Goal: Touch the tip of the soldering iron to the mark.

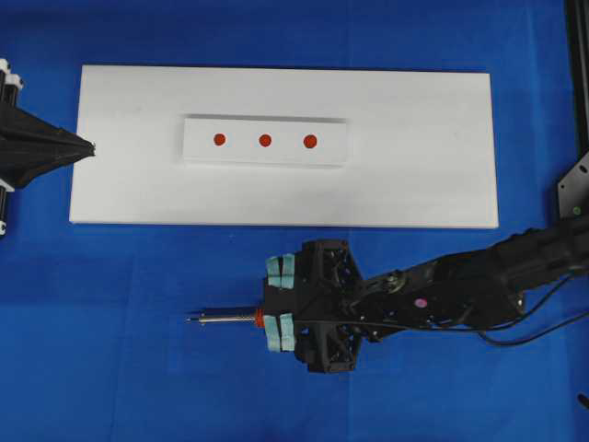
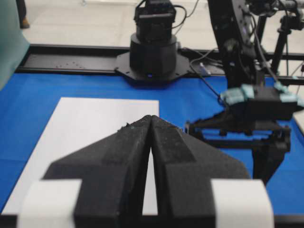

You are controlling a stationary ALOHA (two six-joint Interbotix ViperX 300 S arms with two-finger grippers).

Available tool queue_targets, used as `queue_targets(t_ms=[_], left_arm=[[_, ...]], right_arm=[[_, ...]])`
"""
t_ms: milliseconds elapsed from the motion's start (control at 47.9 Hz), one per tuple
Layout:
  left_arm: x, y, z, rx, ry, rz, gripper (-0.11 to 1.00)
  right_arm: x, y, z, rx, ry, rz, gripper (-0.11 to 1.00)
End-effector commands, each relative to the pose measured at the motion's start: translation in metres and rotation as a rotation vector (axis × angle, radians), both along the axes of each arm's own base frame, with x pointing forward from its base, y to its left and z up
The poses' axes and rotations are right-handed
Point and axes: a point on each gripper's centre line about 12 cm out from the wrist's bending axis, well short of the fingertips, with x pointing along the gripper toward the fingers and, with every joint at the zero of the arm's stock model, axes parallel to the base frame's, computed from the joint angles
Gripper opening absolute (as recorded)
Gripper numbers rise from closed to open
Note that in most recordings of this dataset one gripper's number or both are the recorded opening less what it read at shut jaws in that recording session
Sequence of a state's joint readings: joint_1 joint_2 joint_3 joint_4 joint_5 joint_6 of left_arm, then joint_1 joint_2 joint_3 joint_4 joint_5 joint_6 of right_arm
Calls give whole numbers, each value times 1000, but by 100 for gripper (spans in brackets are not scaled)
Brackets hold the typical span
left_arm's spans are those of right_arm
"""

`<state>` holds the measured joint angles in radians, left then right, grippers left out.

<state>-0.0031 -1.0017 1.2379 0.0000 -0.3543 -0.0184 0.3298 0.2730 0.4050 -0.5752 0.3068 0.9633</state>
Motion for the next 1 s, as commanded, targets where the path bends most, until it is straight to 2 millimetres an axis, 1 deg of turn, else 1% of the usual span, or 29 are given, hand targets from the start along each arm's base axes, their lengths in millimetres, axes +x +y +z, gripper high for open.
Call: queue_targets(t_ms=[0, 104, 209, 271, 438, 522, 626, 709, 814, 855, 876, 981], left_arm=[[1, 0, 3, 1, -8, -2, 0], [1, 0, 3, 1, -8, -2, 0], [1, 0, 3, 1, -8, -2, 0], [1, 0, 3, 1, -8, -2, 0], [1, 0, 3, 1, -8, -2, 0], [1, 0, 3, 1, -6, -2, 0], [1, 0, 3, 1, -8, -2, 0], [2, 0, 3, 1, -6, -2, 0], [2, 0, 3, 1, -5, -2, 0], [2, 0, 3, 1, -5, -2, 0], [2, 0, 3, 1, -5, -2, 0], [2, 0, 2, 1, -3, -2, 0]], right_arm=[[-1, 3, 49, 13, -84, -5, 87], [-9, 4, 75, 8, -112, -10, 87], [-18, 4, 90, -6, -118, -17, 87], [-20, 2, 92, -13, -112, -27, 87], [-20, -1, 92, -30, -106, -31, 87], [-18, -9, 92, -48, -108, -41, 86], [-14, -29, 93, -70, -114, -72, 86], [-12, -54, 95, -91, -119, -111, 85], [-12, -88, 97, -123, -125, -149, 85], [-13, -104, 98, -139, -126, -163, 85], [-13, -115, 98, -149, -128, -174, 85], [-16, -151, 101, -166, -149, -214, 85]])
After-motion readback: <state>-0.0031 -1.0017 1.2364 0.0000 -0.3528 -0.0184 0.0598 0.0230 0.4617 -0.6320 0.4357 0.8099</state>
